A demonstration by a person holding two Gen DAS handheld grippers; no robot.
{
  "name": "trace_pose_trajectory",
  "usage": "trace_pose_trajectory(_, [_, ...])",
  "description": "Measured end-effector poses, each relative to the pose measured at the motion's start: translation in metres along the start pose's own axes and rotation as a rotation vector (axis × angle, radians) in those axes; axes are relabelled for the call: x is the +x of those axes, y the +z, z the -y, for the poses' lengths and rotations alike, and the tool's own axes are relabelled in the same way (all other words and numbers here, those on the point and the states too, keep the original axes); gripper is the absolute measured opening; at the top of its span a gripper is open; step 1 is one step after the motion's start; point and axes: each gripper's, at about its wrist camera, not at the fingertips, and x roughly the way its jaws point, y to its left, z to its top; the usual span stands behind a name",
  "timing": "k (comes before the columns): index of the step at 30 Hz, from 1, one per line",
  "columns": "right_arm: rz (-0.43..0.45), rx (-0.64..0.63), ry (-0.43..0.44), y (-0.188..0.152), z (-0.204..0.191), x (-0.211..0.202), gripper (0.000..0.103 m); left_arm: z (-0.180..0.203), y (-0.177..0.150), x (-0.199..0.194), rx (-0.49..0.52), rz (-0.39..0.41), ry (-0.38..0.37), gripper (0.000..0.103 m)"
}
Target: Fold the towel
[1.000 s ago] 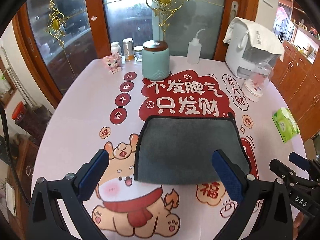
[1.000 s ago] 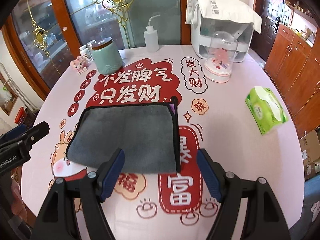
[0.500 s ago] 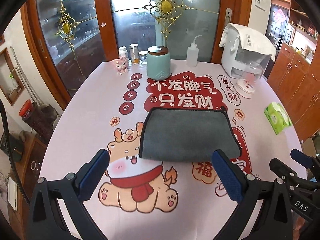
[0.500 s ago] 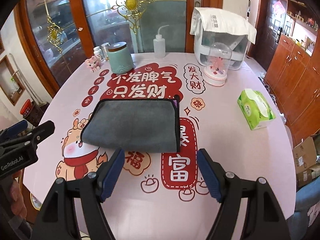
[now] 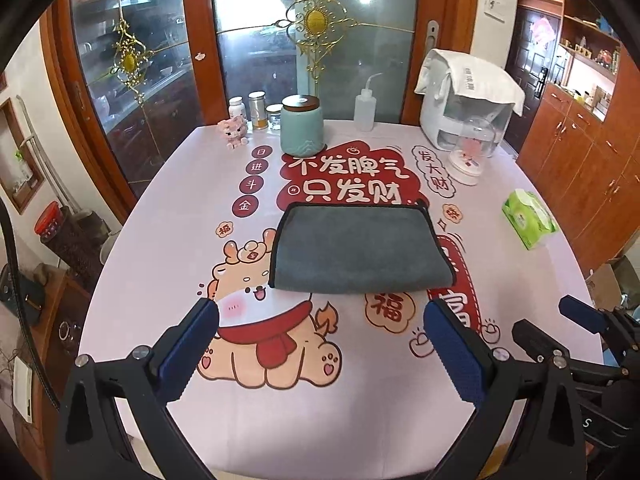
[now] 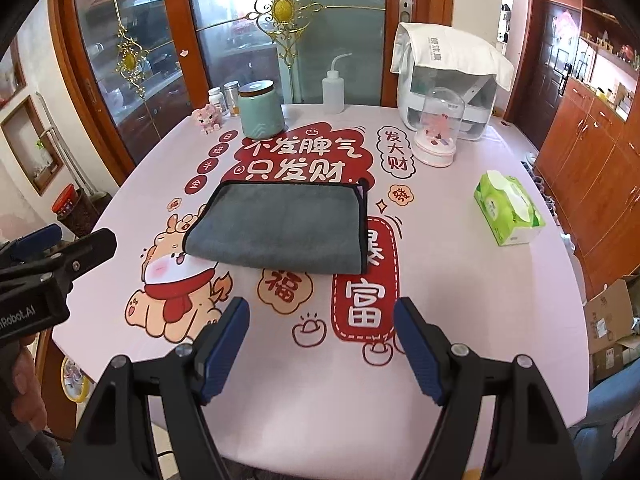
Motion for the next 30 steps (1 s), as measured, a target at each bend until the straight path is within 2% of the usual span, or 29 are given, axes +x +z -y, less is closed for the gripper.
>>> trace_pose_trajectory(7, [0.030, 0.013, -0.002, -0.016, -0.007, -0.021, 0.075, 0.005, -0.018, -0.023, 0.004, 0.005, -0.007, 0.102])
trace_pose_trajectory(12, [0.065, 0.019, -0.004, -0.024, -0.009, -0.036, 0.075, 0.004, -0.029, -0.032, -0.029, 0.000, -0.008, 0.102])
trace_pose_trajectory(18, [0.093, 0.041, -0.013, -0.026, -0.007, -0.047, 0.075, 0.005, -0.037, -0.042, -0.034, 0.018, 0.022, 0.102])
trace_pose_trajectory(30, [0.069, 0.057, -0.019, -0.033, -0.009, -0.051, 0.075, 0.008, -0.046, -0.044, -0.042, 0.000, 0.031, 0.102])
